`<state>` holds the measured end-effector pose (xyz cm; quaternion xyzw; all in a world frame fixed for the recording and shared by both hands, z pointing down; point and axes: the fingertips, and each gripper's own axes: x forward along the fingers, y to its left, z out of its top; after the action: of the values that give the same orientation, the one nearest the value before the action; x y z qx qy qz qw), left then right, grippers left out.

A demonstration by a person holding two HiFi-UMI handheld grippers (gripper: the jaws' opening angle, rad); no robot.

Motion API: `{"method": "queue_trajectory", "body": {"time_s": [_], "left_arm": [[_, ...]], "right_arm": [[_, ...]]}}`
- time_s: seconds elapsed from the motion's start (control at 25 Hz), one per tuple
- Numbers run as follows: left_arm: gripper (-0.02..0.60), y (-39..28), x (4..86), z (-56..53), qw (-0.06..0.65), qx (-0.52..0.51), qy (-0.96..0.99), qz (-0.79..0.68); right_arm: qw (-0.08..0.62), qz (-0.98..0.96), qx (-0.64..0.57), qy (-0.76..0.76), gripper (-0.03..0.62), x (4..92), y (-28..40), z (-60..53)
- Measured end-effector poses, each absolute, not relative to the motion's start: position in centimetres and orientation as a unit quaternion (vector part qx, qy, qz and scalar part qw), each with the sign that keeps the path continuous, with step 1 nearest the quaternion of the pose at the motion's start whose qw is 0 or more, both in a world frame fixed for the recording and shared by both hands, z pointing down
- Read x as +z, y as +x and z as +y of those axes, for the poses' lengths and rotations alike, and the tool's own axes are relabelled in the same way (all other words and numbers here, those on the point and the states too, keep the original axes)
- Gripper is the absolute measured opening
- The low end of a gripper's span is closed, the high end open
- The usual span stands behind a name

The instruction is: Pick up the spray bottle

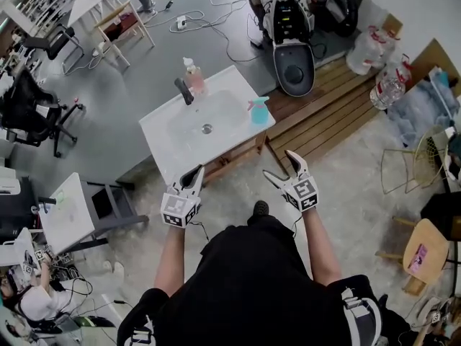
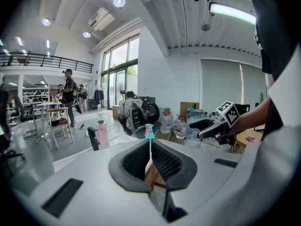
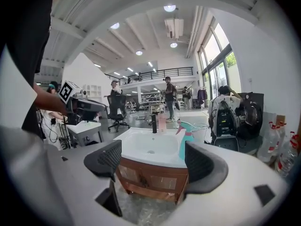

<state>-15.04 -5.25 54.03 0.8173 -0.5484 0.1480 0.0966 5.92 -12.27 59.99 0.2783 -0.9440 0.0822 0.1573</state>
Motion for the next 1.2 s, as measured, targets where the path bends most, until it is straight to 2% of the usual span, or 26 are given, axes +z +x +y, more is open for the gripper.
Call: {"method": "queue_trajectory", "body": {"time_s": [0.6,1.0,1.2], "left_arm": [[0.029,-11.9,54.7,-9.9,0.104,0.151,0.803,-0.567],[0.029,-16.6,56.7,-13.9,0.123,0.145,0.814,-0.549],[0.029,-19.5,54.9,-18.4,0.098,0.135,0.835,-0.525]], "right_arm": [[0.166,-0.948,0.086,0.256,0.434,61.7,8.5,-18.3],[0.172,-0.938,0.098,0.285,0.434,62.5,4.6,-21.1],[0.166,-0.926,0.08,0.329,0.434,60.0,3.2,-24.9]]}}
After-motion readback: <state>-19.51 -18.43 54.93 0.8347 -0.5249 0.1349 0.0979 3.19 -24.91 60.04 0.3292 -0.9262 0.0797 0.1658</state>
